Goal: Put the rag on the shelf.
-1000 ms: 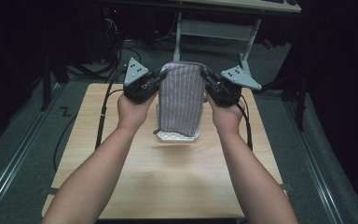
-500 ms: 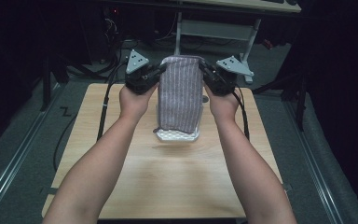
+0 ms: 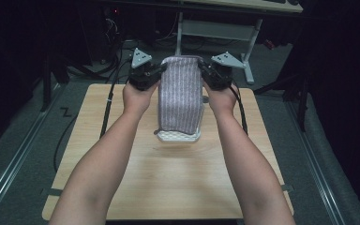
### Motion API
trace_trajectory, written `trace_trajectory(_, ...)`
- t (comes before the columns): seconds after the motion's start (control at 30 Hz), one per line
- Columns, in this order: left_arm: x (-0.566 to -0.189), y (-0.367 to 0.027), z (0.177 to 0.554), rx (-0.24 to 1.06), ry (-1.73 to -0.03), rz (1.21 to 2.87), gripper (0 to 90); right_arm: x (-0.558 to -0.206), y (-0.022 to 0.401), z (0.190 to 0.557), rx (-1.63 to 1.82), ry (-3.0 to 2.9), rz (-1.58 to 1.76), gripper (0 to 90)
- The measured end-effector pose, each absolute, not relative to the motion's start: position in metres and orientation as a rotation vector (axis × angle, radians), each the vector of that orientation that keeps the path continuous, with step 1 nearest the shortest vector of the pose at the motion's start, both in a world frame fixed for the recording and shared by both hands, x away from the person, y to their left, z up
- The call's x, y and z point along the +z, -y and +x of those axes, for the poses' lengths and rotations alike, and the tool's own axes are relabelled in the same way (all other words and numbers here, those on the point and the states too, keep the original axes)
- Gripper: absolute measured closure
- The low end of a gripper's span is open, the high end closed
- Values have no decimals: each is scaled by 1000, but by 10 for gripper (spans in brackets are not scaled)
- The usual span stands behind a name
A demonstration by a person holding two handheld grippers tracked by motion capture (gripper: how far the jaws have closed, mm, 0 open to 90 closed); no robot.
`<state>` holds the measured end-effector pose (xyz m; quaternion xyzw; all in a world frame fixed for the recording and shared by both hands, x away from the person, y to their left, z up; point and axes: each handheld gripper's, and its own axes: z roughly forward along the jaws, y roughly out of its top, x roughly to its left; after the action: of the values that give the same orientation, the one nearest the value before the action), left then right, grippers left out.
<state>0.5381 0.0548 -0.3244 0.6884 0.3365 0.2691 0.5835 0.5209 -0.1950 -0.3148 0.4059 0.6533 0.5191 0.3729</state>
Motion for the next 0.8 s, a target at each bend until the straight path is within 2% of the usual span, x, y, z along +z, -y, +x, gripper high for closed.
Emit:
trace_trajectory(0.2, -331, -51, 546, 607, -816, 1632, 775, -320, 199, 531, 1315, -1692, 1062, 844)
trace_trajectory(0.27, -334, -50, 549, 583, -850, 1628, 743, -322, 198, 533, 1304, -1696, 1067, 832)
trace_trajectory(0.37, -337, -50, 555, 543, -926, 1651, 548, -326, 196, 536, 1277, -1703, 1096, 682)
trace_trajectory(0.47, -339, -50, 554, 545, -937, 1650, 461, -332, 193, 538, 1252, -1737, 1106, 652)
trace_trajectory(0.8, -343, -56, 541, 557, -927, 1649, 462, -341, 192, 528, 1267, -1777, 1106, 662)
